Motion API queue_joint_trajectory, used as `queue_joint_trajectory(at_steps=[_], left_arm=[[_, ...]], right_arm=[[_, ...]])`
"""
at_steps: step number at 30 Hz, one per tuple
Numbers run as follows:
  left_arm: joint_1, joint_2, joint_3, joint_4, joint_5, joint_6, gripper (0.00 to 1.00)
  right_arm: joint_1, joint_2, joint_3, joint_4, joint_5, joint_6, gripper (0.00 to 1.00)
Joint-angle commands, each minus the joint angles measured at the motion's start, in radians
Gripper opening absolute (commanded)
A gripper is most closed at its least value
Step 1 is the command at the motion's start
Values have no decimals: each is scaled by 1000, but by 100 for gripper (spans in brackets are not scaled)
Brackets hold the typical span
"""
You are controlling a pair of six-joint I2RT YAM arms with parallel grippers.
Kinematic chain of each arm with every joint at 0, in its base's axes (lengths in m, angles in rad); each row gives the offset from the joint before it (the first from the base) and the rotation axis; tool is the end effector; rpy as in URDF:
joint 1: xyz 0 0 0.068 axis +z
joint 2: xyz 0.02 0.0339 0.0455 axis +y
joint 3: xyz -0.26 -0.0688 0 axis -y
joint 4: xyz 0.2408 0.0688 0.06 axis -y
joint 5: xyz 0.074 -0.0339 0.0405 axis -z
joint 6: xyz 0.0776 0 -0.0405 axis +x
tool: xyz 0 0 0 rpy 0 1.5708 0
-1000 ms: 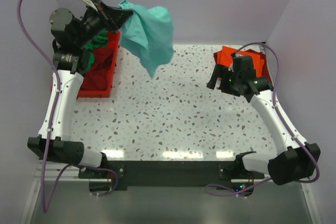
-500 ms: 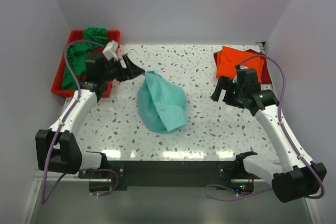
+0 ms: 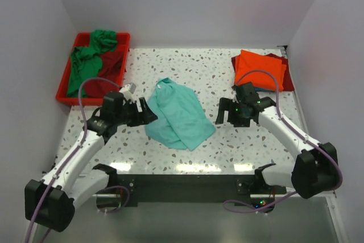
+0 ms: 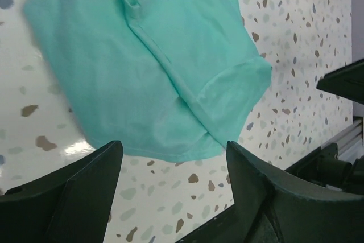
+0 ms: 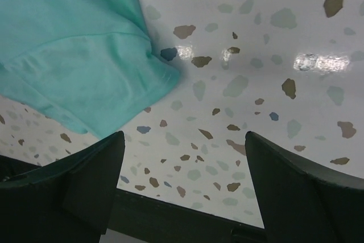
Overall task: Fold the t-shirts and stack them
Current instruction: Flatten the tshirt out
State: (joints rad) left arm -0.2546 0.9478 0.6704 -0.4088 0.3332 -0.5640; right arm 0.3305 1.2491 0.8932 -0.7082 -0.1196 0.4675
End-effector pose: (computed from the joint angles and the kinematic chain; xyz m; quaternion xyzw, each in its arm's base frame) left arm 0.2165 -0.0826 0.2231 -0.0672 0.8916 -0.3055 0.3276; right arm 0.2408 0.0924 0.2004 0.0512 0.9651 0.1505 0.2081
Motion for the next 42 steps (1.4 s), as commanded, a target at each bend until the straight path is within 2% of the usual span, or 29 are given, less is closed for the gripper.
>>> queue_joint_trajectory(at_steps=[1, 5, 9, 19, 26, 30, 36, 42], left_arm=[[-133, 29, -37, 37, -71, -92, 78], [-378, 201, 6, 90, -189, -160, 78], [-501, 366, 108, 120, -267, -177, 78], [-518, 551, 224, 171, -303, -172, 71], [-520, 696, 330, 68, -278, -148, 64], [-525, 689, 382, -19, -321, -129, 58], [-548, 608, 354, -56, -373, -158, 58], [-551, 652, 344, -61, -344, -154, 57]], right_arm=[[50, 44, 16, 90, -26, 31, 89], [51, 79, 12, 115, -43, 82, 89], [51, 64, 13, 113, -34, 82, 89], [53, 3, -25, 89, -14, 69, 90], [53, 24, 23, 82, -15, 57, 90], [51, 32, 27, 82, -15, 56, 90], [51, 39, 26, 88, -22, 54, 90], [51, 43, 24, 92, -31, 54, 90]])
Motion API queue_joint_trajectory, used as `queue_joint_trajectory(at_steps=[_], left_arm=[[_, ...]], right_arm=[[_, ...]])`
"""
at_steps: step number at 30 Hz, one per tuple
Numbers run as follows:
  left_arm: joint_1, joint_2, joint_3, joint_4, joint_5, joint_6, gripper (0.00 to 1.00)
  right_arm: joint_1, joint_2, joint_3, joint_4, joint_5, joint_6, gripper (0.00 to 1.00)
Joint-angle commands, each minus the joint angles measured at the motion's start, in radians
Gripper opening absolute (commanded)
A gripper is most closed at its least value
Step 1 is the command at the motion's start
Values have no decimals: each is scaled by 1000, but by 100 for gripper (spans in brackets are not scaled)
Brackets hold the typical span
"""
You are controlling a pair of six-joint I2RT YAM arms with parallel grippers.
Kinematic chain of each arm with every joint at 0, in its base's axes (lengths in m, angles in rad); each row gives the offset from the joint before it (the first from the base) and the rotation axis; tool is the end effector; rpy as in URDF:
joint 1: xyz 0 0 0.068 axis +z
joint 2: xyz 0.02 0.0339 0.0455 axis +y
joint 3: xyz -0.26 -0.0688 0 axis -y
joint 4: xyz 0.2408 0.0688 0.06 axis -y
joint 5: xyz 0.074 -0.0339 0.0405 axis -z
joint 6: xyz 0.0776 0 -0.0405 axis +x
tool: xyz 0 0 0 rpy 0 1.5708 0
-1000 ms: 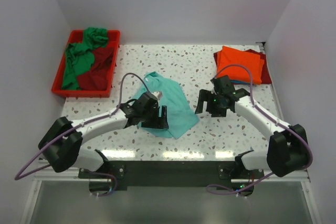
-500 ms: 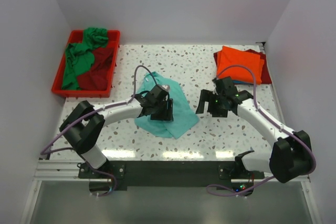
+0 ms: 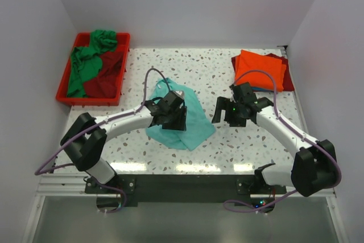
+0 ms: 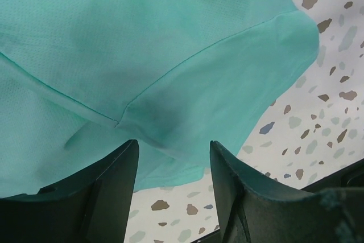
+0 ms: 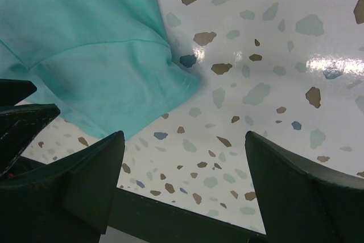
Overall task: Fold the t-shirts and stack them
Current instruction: Flatten the tshirt out
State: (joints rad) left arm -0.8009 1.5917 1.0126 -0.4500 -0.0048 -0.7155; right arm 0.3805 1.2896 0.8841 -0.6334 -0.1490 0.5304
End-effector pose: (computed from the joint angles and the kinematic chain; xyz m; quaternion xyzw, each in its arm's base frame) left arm 0.2355 -0.2424 0.1620 0.0405 0.9627 -0.1823 0.1958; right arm 0.2457 0.1107 0.1935 0.0525 0.9609 0.1798 0.2038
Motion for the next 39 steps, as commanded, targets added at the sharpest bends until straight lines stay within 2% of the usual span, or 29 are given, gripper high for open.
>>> queue_joint_trajectory(at_steps=[1, 8, 13, 16, 17, 18, 22, 26, 29, 33, 39], left_arm=[[-3, 11, -3, -15, -1, -2, 58], [-3, 63, -13, 40, 42, 17, 57], [-3, 94, 4, 43, 48, 31, 45], [-3, 102, 3, 53, 45, 42, 23], [-3, 109, 7, 54, 45, 50, 5], [-1, 111, 14, 48, 48, 51, 0], [0, 52, 67, 5, 42, 60, 0], [32, -57, 227, -129, 8, 73, 0], [123, -177, 320, -225, -66, 97, 0], [368, -315, 343, -274, -37, 188, 0], [508, -345, 353, -366, -12, 306, 0]], right_arm=[[1, -7, 29, 17, 0, -9, 90], [1, -36, 15, 3, 5, -7, 90], [1, -59, 15, -8, 17, -6, 90], [3, -65, 13, -12, 20, -6, 91], [3, -65, 12, -14, 20, -6, 91], [3, -65, 12, -15, 22, -6, 91], [1, -65, 18, -20, 28, -12, 91], [1, -15, 49, -12, 19, -24, 91], [1, 34, 67, 6, -23, -27, 91], [4, 97, 81, 52, -73, -21, 91], [86, 260, 171, 84, -152, -9, 88]])
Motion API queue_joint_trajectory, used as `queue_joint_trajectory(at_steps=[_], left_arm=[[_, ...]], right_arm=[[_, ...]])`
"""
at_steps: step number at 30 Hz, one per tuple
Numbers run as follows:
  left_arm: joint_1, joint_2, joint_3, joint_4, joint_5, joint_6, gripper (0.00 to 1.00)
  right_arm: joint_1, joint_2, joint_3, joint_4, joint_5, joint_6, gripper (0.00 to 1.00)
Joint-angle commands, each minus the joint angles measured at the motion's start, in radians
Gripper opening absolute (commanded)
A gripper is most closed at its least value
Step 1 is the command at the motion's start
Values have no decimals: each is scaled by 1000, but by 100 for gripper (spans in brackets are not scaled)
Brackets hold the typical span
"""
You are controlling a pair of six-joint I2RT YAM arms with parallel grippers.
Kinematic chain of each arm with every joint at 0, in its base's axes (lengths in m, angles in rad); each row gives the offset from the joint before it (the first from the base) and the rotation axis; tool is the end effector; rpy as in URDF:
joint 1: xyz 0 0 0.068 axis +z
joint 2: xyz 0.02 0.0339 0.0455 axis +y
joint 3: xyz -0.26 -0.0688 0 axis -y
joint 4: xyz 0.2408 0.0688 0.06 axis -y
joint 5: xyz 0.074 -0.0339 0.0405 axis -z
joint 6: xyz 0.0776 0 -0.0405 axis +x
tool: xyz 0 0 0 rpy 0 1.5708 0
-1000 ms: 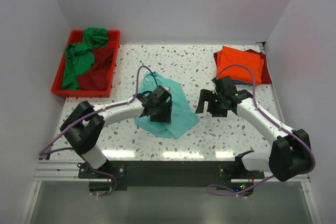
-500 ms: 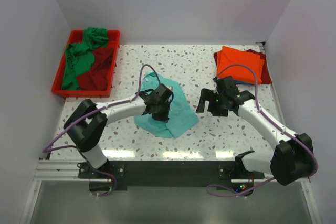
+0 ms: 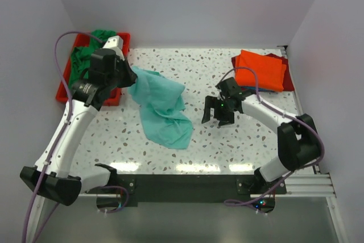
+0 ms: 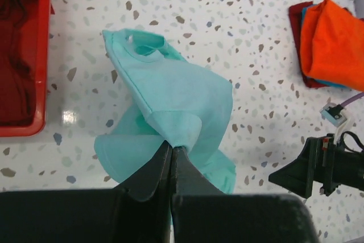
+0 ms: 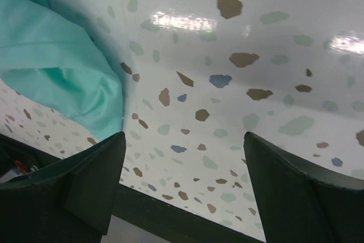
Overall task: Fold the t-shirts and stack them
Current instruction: Flatten the tshirt out
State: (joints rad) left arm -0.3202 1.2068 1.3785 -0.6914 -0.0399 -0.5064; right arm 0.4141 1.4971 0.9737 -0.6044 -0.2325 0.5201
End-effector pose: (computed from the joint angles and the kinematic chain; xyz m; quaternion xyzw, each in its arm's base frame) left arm 0.2724 -0.0871 0.3815 -0.0904 0.8602 -0.1857 0.4663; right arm 0.2707 0.1385 0.1693 0.0259 0.9690 0.1993 0.1439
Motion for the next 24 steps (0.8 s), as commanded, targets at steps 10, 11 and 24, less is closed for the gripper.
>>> queue_joint_trajectory(at_steps=[10, 11, 24], left_arm=[[199, 123, -27, -25, 201, 178, 0], [207, 129, -29, -16, 221, 178, 0], [291, 184, -16, -36, 330, 201, 0]], right_arm=[[285, 179, 158, 43, -4, 35, 68], [307, 184, 154, 46, -2, 41, 66], [462, 296, 160, 66, 51, 155, 55]])
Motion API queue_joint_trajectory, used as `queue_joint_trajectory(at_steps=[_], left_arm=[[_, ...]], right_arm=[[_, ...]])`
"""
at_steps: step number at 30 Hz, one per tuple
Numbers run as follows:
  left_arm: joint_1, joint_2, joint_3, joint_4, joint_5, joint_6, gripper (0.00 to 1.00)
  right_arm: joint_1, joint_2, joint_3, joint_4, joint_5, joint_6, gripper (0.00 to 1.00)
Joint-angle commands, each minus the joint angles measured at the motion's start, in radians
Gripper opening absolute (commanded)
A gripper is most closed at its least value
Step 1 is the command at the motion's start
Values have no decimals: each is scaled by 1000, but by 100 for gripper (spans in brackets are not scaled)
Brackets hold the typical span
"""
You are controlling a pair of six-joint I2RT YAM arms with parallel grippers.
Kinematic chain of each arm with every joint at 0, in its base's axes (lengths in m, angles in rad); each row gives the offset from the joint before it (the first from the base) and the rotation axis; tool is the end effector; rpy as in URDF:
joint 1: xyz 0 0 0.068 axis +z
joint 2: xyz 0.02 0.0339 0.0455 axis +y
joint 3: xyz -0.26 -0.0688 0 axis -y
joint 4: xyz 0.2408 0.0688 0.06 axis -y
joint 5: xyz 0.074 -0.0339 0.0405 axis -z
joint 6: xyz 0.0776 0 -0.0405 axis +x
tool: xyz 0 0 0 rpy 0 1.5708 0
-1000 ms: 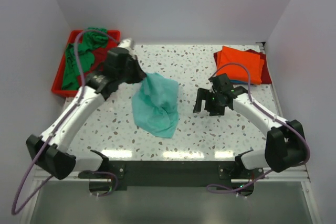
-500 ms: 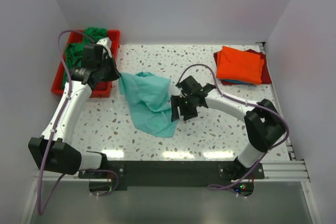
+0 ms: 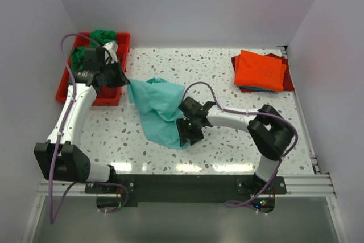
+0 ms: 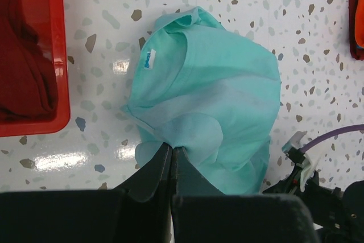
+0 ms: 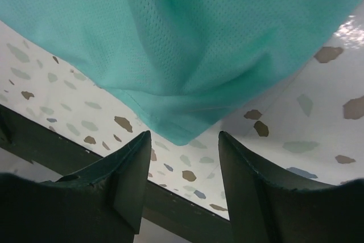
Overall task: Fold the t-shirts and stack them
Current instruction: Flatten the tshirt out
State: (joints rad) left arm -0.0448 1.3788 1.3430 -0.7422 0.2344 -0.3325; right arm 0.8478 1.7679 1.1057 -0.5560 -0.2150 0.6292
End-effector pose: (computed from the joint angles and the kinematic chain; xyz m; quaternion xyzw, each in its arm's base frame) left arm 0.3185 -0.0323 0.3152 -0.0866 0.9131 -0.1779 0.3564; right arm 0.2188 0.2730 0.1271 -0.1255 0.9709 0.1955 0.0578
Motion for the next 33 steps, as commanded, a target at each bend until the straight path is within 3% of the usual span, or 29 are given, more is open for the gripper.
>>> queue_joint_trajectory(at_steps=[1, 6, 8, 10, 11, 12, 18, 22, 27, 33], left_arm=[[16, 19, 22, 9, 60, 29, 0], [17, 35, 33, 10, 65, 21, 0], [17, 39, 35, 10, 62, 21, 0], [17, 46, 27, 18, 69, 13, 0], [17, 46, 21, 26, 88, 10, 0], [17, 49, 13, 32, 98, 1, 0], [19, 32, -8, 99, 137, -36, 0], [22, 32, -5, 142, 134, -95, 0], [22, 49, 50, 194, 95, -166, 0], [22, 209, 273, 179, 111, -162, 0]], right_arm=[[36, 33, 31, 18, 40, 52, 54], [85, 109, 52, 4, 80, 82, 49], [86, 125, 62, -2, 94, 84, 43], [86, 137, 85, -27, 114, 81, 31], [88, 142, 121, -77, 124, 83, 19], [85, 148, 147, -114, 164, 83, 0], [45, 110, 276, -383, 315, 64, 0], [-71, -8, 266, -461, 387, 37, 0], [-240, -64, 380, -553, 500, -106, 0], [-381, -10, 600, -584, 592, -220, 0]])
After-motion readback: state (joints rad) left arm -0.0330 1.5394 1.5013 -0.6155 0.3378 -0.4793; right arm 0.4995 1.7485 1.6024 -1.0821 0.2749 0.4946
